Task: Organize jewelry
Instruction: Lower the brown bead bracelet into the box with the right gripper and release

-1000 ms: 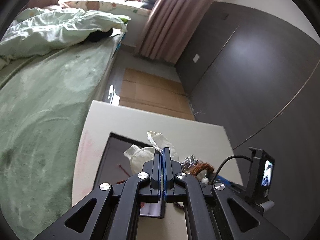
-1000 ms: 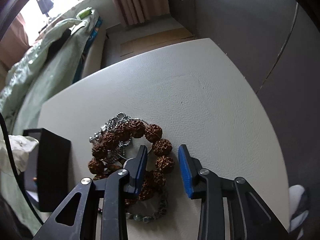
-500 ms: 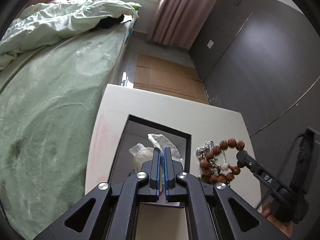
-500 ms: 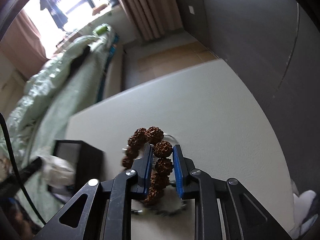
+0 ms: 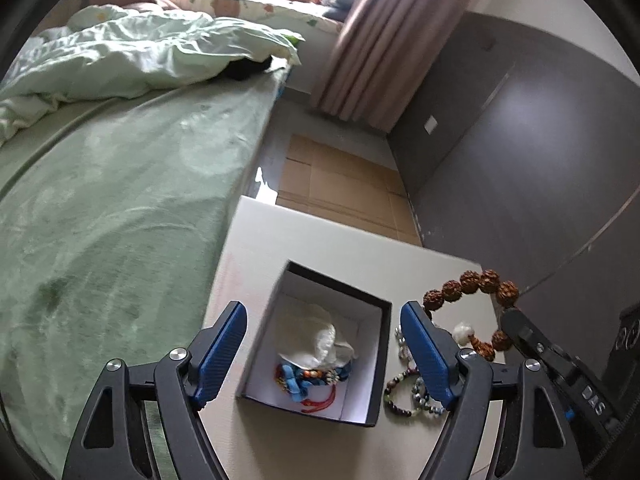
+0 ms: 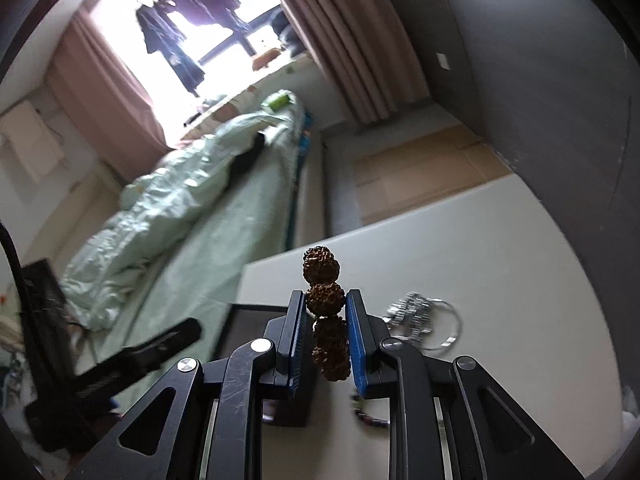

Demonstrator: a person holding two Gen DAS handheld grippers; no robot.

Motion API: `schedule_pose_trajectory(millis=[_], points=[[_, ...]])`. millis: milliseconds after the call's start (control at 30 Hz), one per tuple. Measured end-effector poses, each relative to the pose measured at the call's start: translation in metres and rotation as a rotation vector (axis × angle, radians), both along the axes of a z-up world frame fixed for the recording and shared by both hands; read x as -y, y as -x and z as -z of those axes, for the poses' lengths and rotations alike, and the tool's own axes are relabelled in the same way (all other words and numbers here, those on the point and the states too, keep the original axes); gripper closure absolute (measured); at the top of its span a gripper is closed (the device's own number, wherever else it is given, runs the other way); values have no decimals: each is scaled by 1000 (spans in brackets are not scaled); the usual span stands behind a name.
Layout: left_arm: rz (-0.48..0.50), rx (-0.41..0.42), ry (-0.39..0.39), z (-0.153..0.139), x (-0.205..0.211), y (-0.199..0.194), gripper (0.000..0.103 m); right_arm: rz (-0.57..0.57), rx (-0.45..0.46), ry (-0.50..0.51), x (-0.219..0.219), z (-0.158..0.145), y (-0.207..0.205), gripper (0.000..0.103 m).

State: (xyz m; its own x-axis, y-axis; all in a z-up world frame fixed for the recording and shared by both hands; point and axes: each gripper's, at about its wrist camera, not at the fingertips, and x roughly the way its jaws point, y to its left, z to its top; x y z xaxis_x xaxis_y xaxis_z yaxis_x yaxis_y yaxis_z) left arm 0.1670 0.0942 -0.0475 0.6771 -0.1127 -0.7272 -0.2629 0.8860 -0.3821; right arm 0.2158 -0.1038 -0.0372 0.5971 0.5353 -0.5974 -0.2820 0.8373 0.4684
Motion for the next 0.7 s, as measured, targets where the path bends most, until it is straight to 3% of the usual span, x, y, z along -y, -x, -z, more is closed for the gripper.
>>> schedule_pose_trajectory(millis=[367,700], points=[[-121,46,78,-7,-44,18,23,-158,6,-169,-43,0,8,82],[-150,44,106,-5,-64,24,23,-218,-73,-180,-83,23,3,81]])
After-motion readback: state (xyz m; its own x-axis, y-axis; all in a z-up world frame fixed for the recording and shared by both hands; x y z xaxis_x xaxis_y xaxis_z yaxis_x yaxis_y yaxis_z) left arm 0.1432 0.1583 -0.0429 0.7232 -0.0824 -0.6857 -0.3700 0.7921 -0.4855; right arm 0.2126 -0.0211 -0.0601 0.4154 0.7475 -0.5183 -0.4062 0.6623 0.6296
